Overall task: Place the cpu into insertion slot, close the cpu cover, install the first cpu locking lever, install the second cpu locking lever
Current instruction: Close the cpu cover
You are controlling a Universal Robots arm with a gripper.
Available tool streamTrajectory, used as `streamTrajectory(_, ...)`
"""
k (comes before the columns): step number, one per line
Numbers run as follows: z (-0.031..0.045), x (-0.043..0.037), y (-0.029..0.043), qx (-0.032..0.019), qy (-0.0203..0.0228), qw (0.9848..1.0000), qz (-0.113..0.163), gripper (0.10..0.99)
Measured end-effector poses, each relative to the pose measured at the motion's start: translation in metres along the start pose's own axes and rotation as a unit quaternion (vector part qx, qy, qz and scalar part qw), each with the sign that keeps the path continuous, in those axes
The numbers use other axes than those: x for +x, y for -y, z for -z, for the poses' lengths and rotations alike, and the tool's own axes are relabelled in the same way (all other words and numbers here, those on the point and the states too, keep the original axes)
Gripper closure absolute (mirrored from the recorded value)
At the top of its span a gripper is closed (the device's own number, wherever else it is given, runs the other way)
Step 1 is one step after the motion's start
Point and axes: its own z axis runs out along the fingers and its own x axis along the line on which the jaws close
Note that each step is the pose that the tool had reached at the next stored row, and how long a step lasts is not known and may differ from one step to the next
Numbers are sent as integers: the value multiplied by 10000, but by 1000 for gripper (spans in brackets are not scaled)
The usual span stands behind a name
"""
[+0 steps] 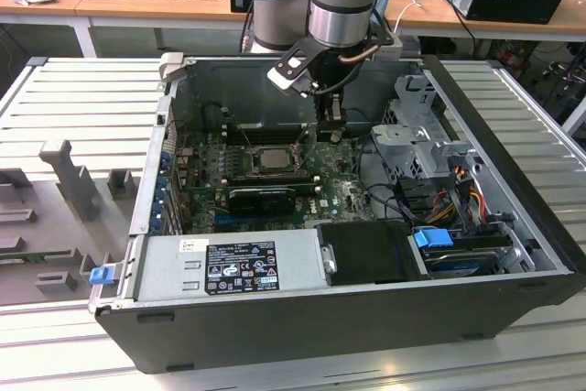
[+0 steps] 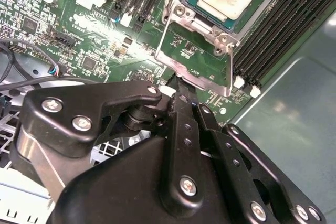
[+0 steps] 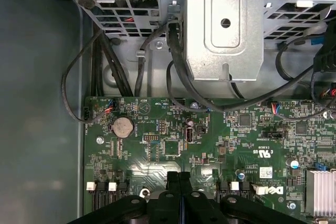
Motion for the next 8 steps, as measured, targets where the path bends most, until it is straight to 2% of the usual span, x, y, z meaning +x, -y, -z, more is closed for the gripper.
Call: streamTrajectory(8,-1,0,20,0,-5,10000,-1,980)
